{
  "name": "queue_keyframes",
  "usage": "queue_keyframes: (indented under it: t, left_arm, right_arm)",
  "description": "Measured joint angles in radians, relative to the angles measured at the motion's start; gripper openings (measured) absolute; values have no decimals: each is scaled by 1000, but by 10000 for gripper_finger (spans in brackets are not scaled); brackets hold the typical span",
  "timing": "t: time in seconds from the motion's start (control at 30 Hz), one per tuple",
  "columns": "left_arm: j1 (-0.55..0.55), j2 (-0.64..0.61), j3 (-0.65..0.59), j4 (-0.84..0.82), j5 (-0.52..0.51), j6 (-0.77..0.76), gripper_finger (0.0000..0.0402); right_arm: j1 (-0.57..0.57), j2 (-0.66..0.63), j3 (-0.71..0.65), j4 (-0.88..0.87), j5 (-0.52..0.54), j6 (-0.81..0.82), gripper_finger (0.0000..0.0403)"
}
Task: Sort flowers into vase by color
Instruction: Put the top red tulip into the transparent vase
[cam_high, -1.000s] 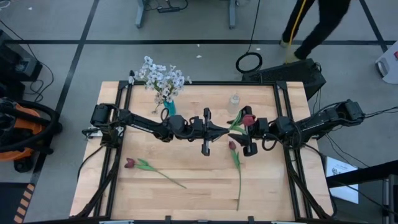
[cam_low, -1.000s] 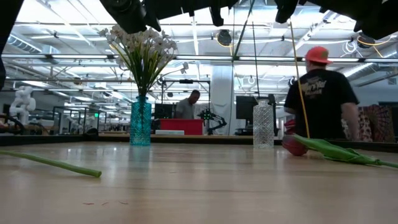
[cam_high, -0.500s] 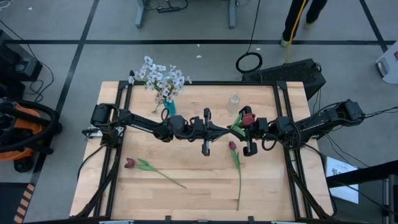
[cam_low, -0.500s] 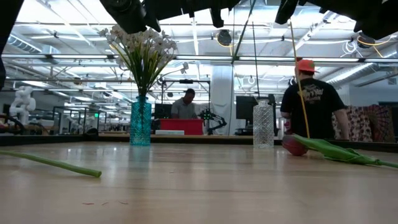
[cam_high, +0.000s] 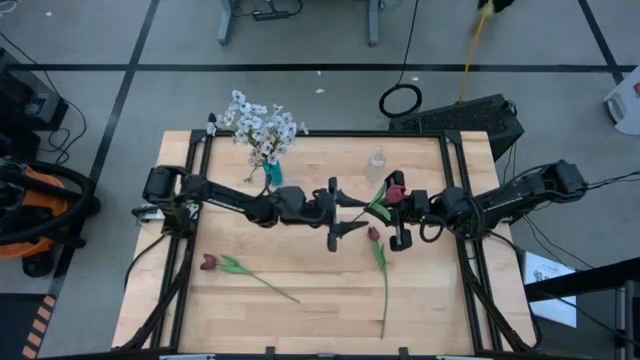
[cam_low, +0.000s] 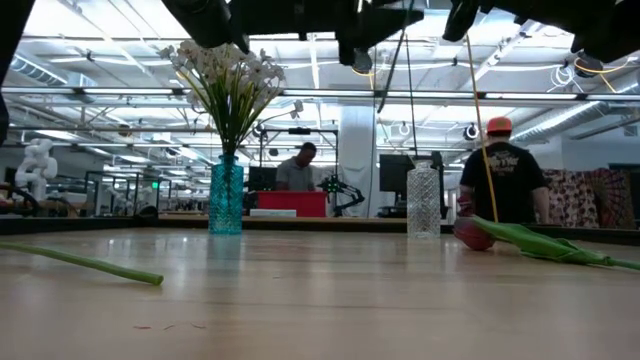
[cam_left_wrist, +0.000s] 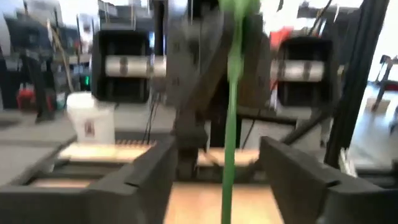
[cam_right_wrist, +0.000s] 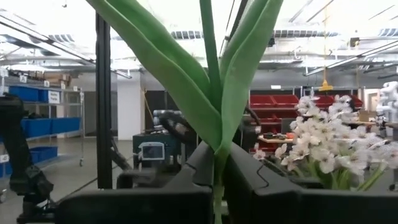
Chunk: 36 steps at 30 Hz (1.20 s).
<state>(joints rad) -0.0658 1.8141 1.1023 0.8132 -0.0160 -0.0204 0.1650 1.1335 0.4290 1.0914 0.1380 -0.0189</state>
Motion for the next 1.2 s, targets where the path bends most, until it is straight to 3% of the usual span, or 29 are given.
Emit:
queue_keyframes:
  t: [0.17,0.37,0.57,0.83,0.93,1.2]
  left_arm:
    - [-3,-66,0,-204,-24,0,291]
    - [-15,-149,0,-394,-93,0,299]
    - [-17,-175,0,-539,-97,-1,299]
    - [-16,-177,0,-683,-97,-143,299]
    - [-20,-177,0,-708,-98,-156,296]
    - [-54,-177,0,-755,-98,-147,267]
  right_arm:
    - [-1,-83,0,-100,71,-4,5]
    - [-2,-199,0,-167,117,-20,5]
    - [-10,-278,45,-256,289,-79,5]
    - [-74,-236,343,-690,346,-174,4]
    - [-103,-207,421,-779,362,-222,4]
    - [-243,-195,480,-921,361,-226,4]
